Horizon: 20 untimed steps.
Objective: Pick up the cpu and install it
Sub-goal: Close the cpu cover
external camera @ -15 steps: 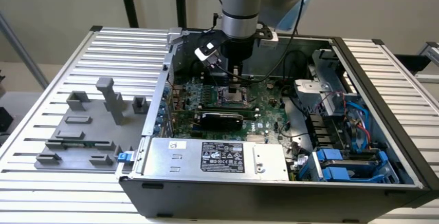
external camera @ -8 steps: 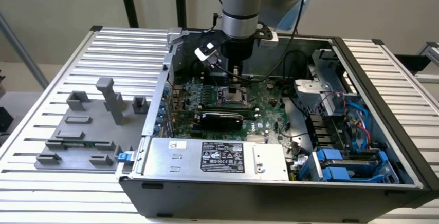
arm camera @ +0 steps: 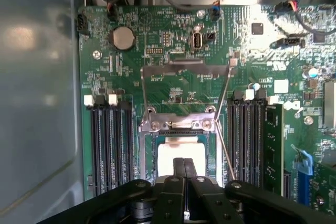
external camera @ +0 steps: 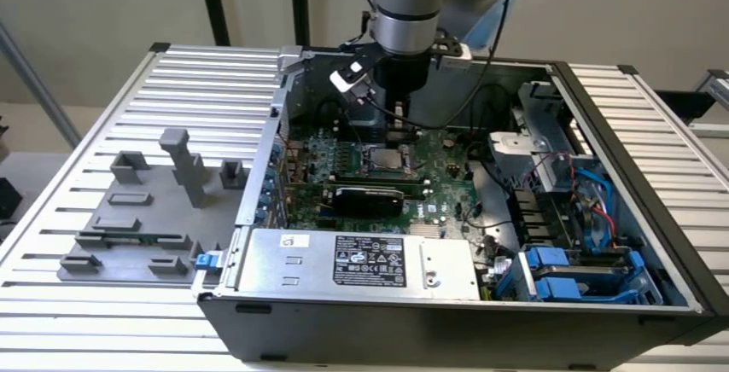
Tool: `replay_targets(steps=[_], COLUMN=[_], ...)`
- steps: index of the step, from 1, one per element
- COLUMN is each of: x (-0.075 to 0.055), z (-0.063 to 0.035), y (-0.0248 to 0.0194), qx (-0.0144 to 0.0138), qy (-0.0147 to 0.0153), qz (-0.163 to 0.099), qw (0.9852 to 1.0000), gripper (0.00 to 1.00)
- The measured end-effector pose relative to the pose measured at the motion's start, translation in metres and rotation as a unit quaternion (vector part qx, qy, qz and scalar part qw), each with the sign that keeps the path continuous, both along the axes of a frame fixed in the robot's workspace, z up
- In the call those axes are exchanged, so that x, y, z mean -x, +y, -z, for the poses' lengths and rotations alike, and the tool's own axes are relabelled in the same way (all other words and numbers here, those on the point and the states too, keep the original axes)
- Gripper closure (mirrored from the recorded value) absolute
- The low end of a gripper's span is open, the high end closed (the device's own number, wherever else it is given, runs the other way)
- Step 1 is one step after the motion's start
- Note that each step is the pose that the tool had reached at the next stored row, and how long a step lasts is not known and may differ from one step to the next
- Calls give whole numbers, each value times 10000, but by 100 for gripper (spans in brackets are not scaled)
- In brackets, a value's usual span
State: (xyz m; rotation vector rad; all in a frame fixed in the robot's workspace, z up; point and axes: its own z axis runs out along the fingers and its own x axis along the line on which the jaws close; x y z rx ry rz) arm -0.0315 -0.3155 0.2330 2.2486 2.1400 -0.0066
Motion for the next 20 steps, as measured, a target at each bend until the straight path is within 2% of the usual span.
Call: replay_targets(steps=[7,20], x=[-212,-800], z=[-189,-302], y=[-26,-38], qx=[-10,-17], qy=[30,86], qz=[-6,-31], qw=[10000,10000], gripper=[89,89])
